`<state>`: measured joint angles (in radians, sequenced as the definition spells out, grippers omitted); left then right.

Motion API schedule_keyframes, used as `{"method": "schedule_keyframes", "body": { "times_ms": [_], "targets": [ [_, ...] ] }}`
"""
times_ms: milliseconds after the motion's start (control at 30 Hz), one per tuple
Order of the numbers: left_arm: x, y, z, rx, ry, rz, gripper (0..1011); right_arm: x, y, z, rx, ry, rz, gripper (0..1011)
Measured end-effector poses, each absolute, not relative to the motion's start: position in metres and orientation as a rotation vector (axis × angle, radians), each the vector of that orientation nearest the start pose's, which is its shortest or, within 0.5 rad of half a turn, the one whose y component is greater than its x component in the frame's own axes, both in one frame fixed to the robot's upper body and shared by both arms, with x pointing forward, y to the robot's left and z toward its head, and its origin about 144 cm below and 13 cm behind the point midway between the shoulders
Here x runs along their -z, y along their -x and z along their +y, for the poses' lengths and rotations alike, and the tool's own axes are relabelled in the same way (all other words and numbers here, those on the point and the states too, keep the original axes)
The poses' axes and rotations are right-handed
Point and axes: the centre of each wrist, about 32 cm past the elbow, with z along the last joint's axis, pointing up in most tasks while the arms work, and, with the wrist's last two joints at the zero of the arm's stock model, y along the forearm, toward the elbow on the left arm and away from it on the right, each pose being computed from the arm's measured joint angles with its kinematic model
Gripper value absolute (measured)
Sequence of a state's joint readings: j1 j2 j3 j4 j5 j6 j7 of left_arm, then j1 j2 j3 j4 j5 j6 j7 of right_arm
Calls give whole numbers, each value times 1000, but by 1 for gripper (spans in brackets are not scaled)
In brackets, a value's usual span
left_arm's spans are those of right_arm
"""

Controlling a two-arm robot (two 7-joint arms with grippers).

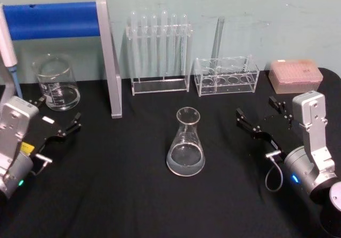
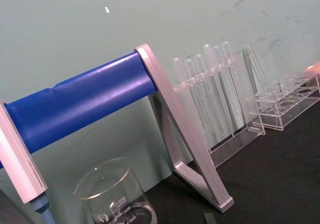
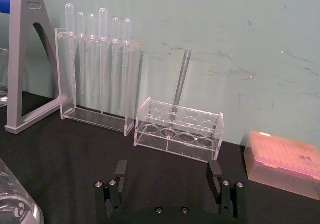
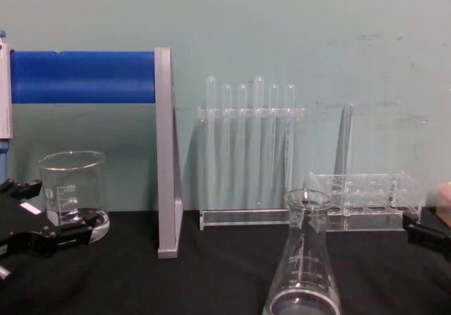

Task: Grasp the erlenmeyer flask with one hand, shake it three times, then place it back.

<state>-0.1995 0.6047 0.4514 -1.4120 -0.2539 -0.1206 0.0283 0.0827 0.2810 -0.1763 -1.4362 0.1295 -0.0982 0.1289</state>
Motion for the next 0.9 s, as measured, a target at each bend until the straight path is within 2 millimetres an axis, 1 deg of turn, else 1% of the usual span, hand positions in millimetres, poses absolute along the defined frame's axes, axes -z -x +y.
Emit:
{"method": "schedule_keyframes", "body": {
  "times_ms": [900],
  "targets": [
    [-1140, -489, 310, -1248, -304, -285, 1001, -1126, -478, -267, 1292, 121, -125, 1003]
  ]
}}
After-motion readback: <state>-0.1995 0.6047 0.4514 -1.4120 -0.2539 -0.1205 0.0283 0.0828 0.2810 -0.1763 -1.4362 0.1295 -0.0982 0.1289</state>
